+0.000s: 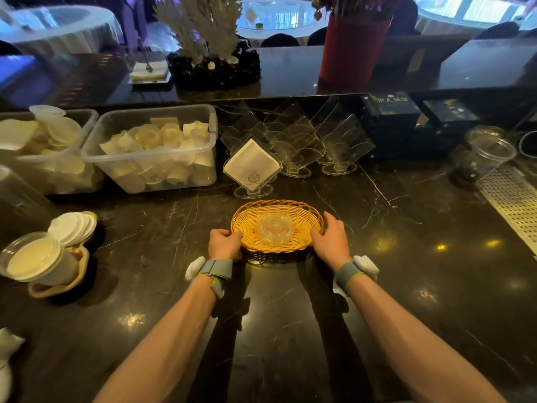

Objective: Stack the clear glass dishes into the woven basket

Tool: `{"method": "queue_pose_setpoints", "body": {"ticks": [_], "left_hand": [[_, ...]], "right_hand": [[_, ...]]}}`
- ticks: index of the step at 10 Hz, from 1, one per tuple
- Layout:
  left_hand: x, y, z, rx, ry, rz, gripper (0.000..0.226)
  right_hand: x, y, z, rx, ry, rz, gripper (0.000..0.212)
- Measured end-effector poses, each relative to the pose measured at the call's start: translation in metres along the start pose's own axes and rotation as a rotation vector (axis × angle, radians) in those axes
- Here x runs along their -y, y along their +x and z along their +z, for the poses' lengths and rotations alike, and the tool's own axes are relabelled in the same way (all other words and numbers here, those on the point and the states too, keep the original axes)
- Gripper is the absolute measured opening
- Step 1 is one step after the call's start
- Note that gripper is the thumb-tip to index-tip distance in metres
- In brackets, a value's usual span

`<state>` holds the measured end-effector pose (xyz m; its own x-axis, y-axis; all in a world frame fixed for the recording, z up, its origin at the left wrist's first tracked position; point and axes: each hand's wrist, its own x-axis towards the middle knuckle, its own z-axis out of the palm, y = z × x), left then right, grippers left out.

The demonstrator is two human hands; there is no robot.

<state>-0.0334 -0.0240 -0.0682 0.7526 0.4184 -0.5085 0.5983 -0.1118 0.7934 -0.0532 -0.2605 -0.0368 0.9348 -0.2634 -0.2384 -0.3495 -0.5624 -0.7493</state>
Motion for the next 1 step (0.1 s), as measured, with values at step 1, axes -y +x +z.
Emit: {"method": "queue_pose_setpoints", "body": {"ticks": [1], "left_hand": [[-0.0158, -0.0014, -0.0080, -0.039, 0.002, 0.150, 0.020]], "right_hand": [[0.0152, -0.0004, -0.0071, -0.080, -0.008, -0.091, 0.051]]}}
